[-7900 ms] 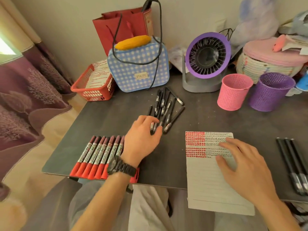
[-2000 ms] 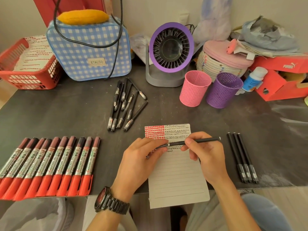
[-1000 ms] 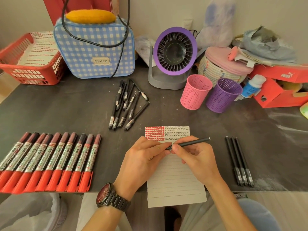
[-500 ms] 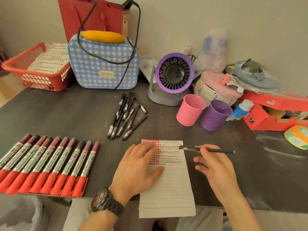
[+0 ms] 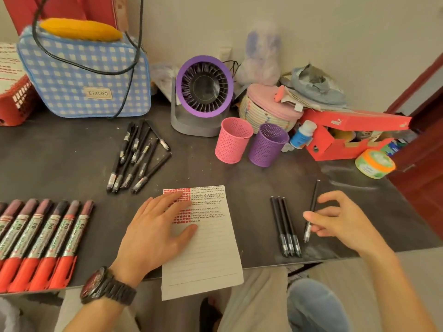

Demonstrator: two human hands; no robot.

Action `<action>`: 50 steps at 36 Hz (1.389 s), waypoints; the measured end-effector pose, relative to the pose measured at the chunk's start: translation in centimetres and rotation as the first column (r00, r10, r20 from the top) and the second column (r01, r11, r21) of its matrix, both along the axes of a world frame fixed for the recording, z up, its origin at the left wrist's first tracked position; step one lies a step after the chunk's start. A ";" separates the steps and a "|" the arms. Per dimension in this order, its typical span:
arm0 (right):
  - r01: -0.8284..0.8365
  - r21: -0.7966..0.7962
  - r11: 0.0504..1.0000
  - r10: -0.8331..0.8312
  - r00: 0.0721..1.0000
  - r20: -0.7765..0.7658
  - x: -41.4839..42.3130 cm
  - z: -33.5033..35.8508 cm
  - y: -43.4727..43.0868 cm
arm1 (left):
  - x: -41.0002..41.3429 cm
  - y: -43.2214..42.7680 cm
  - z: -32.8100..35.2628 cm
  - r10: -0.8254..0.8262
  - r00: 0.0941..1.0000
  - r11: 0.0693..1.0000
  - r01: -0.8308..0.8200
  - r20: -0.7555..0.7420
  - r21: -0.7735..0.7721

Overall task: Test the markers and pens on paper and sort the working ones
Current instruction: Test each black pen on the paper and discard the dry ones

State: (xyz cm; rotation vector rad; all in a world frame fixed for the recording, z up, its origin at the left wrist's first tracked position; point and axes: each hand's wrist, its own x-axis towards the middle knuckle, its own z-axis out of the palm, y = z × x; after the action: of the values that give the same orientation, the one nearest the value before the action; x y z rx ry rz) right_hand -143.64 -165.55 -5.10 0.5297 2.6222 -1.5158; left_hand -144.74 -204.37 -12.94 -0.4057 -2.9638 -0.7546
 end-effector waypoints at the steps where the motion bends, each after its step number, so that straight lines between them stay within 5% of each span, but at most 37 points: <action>1: 0.002 0.020 1.000 -0.002 1.000 0.002 0.0 -0.1 0.2 | 0.0 0.0 0.0 0.000 1.000 1.000 0.000 0.005 -0.002; 12: -0.147 0.279 0.949 0.114 0.985 0.133 -0.2 -2.7 0.6 | 0.3 0.0 0.7 -0.011 1.000 1.000 0.011 0.024 0.015; 42: -0.123 0.288 0.950 0.093 0.989 0.117 0.0 -3.3 0.0 | 0.2 -0.2 0.1 0.001 1.000 0.998 0.001 -0.021 0.067; 50: -0.054 0.459 0.887 0.068 0.998 -0.015 0.7 -2.2 -2.3 | 0.3 -0.4 0.0 0.022 0.998 0.997 -0.018 -0.054 0.072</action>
State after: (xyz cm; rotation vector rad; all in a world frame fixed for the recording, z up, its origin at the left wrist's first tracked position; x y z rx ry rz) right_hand -142.98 -167.84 -7.26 0.4437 2.9955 -0.8796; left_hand -144.49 -204.76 -12.92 -0.3855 -2.8761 -0.8302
